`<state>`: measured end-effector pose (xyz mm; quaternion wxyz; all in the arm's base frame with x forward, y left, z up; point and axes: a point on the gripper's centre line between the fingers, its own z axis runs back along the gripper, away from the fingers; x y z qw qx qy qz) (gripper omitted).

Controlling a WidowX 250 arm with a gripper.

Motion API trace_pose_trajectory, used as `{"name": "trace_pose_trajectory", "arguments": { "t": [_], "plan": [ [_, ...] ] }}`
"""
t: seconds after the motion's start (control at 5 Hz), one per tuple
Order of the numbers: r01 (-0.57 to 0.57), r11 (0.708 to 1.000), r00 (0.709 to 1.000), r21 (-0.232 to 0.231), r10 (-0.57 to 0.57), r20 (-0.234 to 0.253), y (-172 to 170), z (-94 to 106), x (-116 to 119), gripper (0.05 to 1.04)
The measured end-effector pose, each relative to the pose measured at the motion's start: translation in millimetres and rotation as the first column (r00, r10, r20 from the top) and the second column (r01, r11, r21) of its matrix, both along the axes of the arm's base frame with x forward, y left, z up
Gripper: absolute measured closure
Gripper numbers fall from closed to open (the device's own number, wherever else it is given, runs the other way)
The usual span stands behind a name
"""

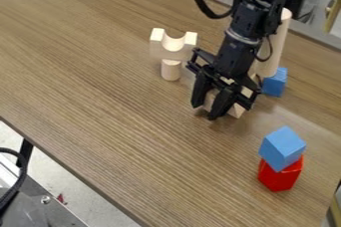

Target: Move the item to the middle of the table.

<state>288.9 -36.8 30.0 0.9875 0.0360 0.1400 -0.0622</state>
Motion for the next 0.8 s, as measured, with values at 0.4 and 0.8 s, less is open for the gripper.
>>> {"name": "trace_pose_trajectory", "arguments": {
  "t": [0.4, 0.8],
  "plan": [
    [-0.064, 0.998, 0.996, 0.017, 0.063, 0.056, -1, 17.7, -4, 0.705],
    [-0.180, 0.983, 0.982, -0.046, 0.178, -0.061, 0, 27.8, -16, 0.705]
  ]
}}
